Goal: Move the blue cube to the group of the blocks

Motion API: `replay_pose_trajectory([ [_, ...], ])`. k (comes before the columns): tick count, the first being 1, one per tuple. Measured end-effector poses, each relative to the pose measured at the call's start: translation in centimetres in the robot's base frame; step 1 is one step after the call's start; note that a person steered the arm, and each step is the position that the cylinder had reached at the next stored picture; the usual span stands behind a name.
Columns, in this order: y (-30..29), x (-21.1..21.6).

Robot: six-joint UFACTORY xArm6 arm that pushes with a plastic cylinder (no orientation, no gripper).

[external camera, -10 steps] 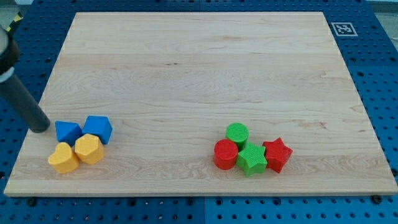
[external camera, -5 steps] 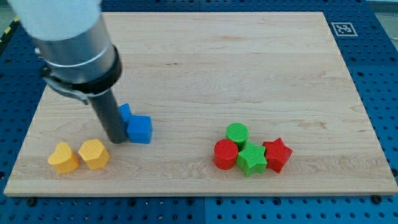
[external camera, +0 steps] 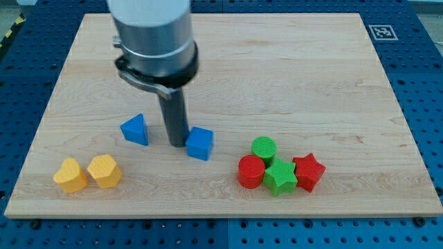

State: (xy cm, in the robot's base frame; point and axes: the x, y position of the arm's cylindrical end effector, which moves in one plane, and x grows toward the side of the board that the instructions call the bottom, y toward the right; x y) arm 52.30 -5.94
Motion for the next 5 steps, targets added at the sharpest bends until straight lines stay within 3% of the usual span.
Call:
replay_pose_trajectory([
  [3, 6.6, 4.0],
  [5, 5.0, 4.2],
])
